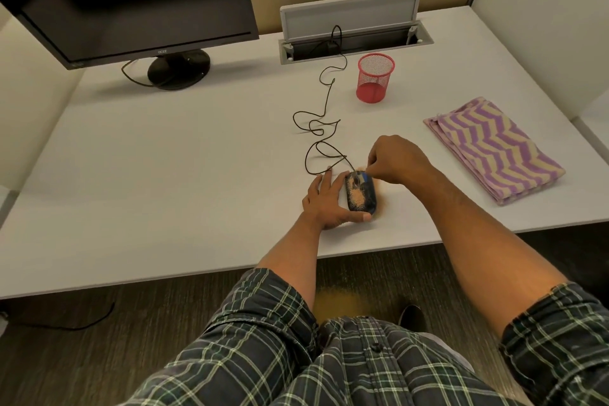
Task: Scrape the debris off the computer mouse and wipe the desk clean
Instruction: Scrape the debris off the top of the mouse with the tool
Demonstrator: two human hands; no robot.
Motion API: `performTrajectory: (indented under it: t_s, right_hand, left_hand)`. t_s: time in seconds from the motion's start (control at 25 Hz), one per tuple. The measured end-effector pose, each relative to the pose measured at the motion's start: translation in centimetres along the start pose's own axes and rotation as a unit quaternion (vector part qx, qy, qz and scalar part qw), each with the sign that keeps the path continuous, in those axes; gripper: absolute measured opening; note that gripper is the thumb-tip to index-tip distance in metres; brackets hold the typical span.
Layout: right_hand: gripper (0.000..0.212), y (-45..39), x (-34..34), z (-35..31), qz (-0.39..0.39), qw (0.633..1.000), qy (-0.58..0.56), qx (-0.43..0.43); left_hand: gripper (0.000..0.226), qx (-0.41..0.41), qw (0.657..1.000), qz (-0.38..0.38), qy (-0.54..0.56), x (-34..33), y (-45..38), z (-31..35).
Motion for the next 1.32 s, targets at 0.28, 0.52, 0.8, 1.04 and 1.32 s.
performTrajectory:
  t_s: [0.28,0.52,0.8,1.04,1.32]
  right_hand:
    - [0.019,0.2,0.0,-0.1,0.004,0.998,0.059,-0.004]
    - [0.017,0.3,0.3,-0.1,-0.018,0.996,0.082,0.011]
    - [0.017,0.1,0.6,0.0,-0.031,0.998,0.044,0.036]
    - [0.014,-0.1,0.4,-0.1,-0.006,0.999,0.015,0.032]
    - [0.017,-0.2,-0.2,-0.1,-0.030,0.999,0.018,0.019]
  left_hand:
    - [0.121,0.001,1.000,0.001,-0.001,-0.1,-0.1,-0.1]
    - [0.120,-0.002,1.000,0.001,0.005,-0.2,-0.1,-0.1]
    - [0.120,0.000,1.000,-0.003,0.010,-0.1,-0.1,-0.2]
    - [0.120,0.000,1.000,-0.002,0.006,-0.1,-0.1,-0.1]
    - [0.120,0.000,1.000,-0.004,0.008,0.0,-0.2,-0.1]
Point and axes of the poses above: each hand's wrist, its own y-axis away from the middle knuckle, its own x-axis out of the back of the hand, z = x × y, the point moved 2 cm from there along -y, towards the middle knuckle, and after that the axes turned 5 degrees about -x, right-handed, at the moved point
